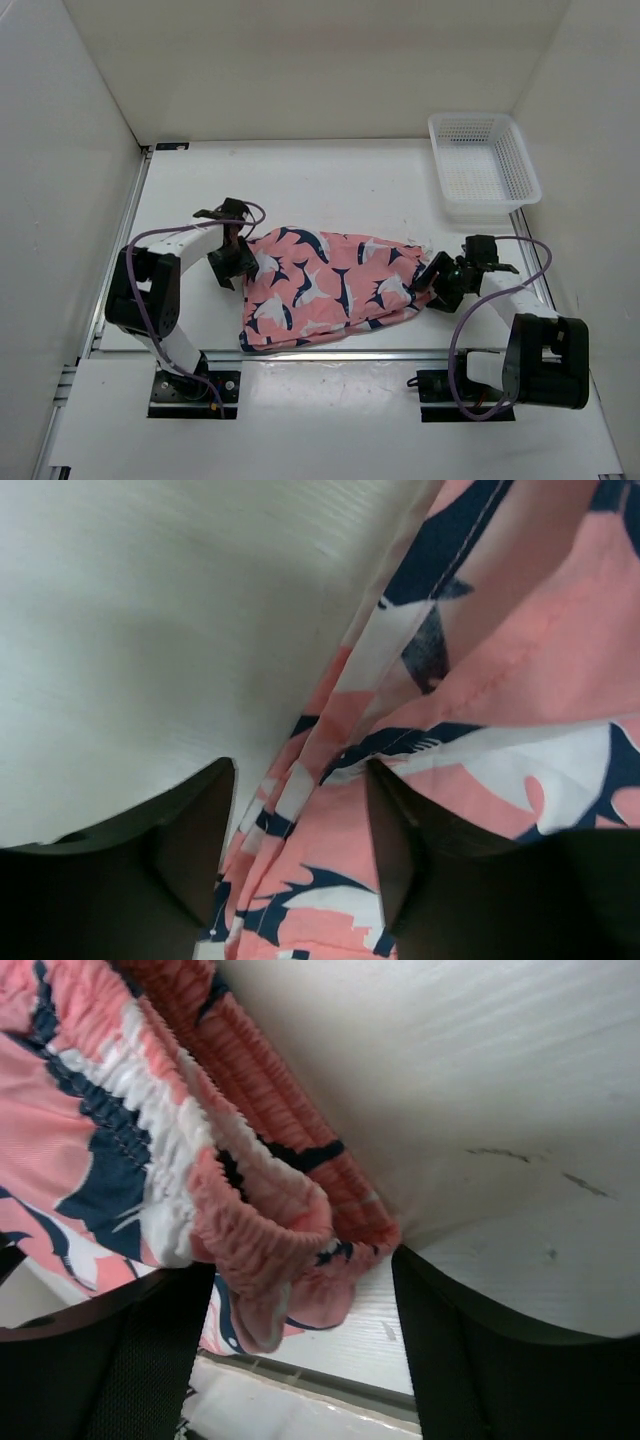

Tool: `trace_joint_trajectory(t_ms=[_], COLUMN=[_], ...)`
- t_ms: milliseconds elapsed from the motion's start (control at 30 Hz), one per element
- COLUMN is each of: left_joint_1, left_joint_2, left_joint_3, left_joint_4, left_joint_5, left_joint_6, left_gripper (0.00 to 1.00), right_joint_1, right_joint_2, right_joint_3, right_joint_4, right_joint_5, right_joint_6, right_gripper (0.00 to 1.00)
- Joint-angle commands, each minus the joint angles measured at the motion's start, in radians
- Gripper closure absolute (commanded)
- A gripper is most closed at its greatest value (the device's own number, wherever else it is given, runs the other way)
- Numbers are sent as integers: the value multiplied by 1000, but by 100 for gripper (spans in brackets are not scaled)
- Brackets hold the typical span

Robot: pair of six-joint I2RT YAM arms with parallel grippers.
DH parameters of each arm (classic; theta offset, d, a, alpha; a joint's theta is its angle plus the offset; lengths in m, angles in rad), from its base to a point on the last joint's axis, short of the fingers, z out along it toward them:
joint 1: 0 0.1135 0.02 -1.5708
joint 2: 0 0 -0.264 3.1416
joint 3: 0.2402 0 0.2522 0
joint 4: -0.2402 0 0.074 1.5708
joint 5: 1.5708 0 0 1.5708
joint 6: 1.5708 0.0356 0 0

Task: Fold and stack the shorts
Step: Fold the shorts

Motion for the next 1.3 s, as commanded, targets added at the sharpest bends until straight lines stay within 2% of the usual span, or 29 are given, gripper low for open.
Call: trace_joint_trajectory(t_ms=[0, 100, 133, 200, 233, 267, 367, 500, 600, 767, 900, 1033, 1067, 1167, 1267], left_joint_1=[7, 7, 7, 7, -3, -4, -33, -42, -42, -19, 16, 16, 16, 36, 36], left_joint_2=[32, 75, 85, 98, 112, 112, 149, 169, 178, 102, 100, 195, 224, 258, 258], left_joint_3=[24, 24, 24, 34, 48, 48, 109, 160, 183, 183, 171, 182, 192, 192, 201], left_joint_4=[51, 65, 65, 74, 74, 74, 74, 74, 74, 30, 30, 30, 30, 30, 30], left_joint_5=[30, 39, 39, 50, 50, 61, 90, 110, 119, 137, 147, 147, 147, 159, 150], left_joint_6=[25, 34, 34, 43, 43, 43, 43, 43, 54, 72, 83, 92, 92, 92, 92], left_gripper=[37, 41, 43, 47, 48, 48, 49, 49, 49, 48, 46, 54, 62, 63, 63], right_joint_1=[-2, -2, -2, -2, -2, -2, -2, 85, 202, 418, 648, 854, 893, 1083, 1150], right_joint_2=[45, 54, 54, 54, 54, 44, 2, -19, -19, 16, 82, 172, 191, 258, 303], right_joint_3=[-37, -37, -25, 13, 27, 54, 98, 273, 402, 565, 668, 797, 814, 837, 868], right_joint_4=[93, 116, 116, 99, 89, 69, 43, -39, -97, -162, -171, -180, -180, -154, -131], right_joint_5=[-12, 37, 46, 70, 92, 107, 129, 216, 322, 484, 644, 779, 799, 886, 887], right_joint_6=[20, 31, 31, 31, 31, 31, 11, -35, -58, -101, -136, -179, -223, -308, -332], right_gripper=[33, 50, 65, 83, 96, 100, 100, 100, 100, 100, 100, 100, 100, 100, 100])
